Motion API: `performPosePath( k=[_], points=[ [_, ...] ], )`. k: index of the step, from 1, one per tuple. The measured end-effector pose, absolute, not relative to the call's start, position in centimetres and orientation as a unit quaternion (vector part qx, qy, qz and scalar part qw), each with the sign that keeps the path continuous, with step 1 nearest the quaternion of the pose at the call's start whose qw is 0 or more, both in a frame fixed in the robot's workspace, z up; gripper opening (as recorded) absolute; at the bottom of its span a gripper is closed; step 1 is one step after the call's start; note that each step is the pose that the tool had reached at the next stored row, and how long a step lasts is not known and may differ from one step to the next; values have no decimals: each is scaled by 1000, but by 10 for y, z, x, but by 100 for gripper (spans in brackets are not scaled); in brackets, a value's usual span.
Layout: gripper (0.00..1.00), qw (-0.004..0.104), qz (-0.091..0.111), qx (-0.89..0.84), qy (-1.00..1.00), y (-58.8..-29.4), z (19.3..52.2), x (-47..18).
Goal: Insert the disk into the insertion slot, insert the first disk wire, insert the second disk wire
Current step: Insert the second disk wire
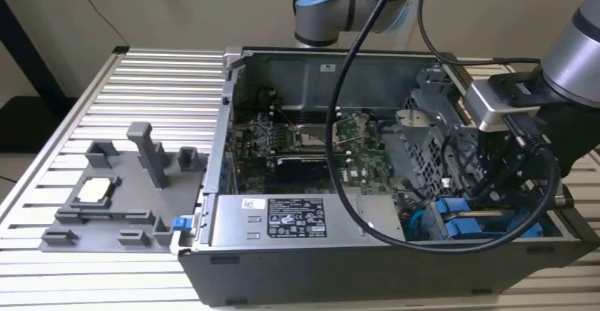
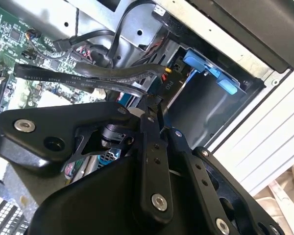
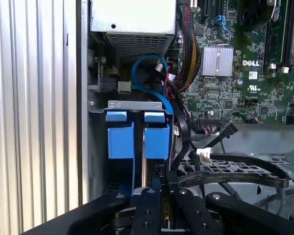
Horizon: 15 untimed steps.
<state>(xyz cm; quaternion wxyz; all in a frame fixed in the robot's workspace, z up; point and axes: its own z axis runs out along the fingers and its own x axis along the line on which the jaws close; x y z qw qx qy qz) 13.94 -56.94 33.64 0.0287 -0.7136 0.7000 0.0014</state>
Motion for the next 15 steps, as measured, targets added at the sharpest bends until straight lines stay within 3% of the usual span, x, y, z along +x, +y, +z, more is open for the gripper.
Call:
performPosePath(
  k=[8,10,11,15],
  points=[
    [16,29,2,-714,700,-569,336,139],
    [18,29,2,-714,700,-569,336,139],
    [24,29,2,-714,700,-570,336,139],
    [24,29,2,-714,700,-570,343,139]
  ],
)
